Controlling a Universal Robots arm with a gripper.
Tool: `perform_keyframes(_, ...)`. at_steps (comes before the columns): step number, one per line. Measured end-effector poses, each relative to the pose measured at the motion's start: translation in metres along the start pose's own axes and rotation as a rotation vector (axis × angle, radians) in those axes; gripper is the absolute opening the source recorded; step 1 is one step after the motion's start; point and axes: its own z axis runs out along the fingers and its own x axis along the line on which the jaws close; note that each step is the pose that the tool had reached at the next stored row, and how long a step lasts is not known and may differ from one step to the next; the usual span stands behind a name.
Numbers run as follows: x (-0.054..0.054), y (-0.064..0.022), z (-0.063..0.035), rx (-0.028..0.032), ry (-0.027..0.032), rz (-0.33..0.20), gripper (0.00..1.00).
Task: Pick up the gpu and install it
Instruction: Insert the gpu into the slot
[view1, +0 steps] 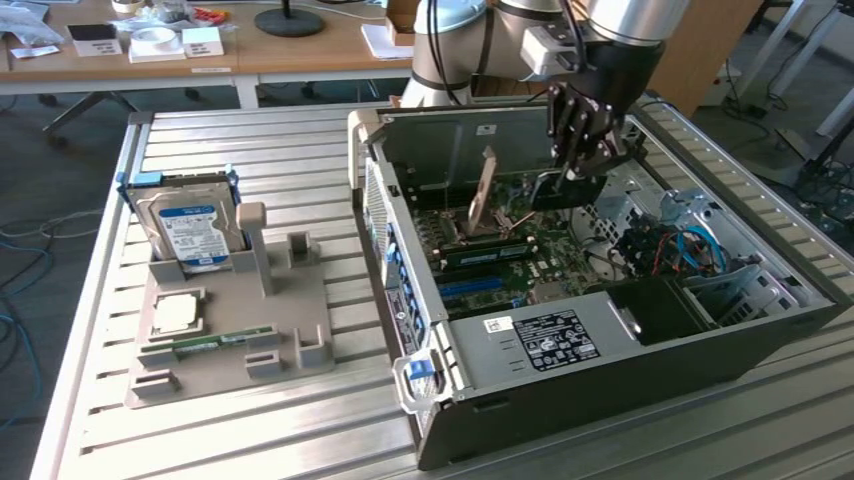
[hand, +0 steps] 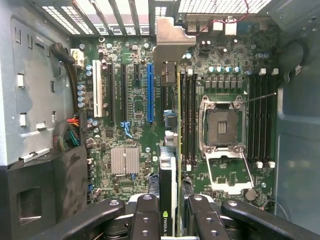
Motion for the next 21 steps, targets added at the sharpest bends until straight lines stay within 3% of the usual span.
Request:
perform_keyframes(11, 0.0002, 0.0001, 0.0067, -0.0001, 0.0000, 0.000, 0.27)
perform_keyframes(21, 0.0002, 0.0014, 0.0071, 0.0003, 0.0000, 0.000, 0.27)
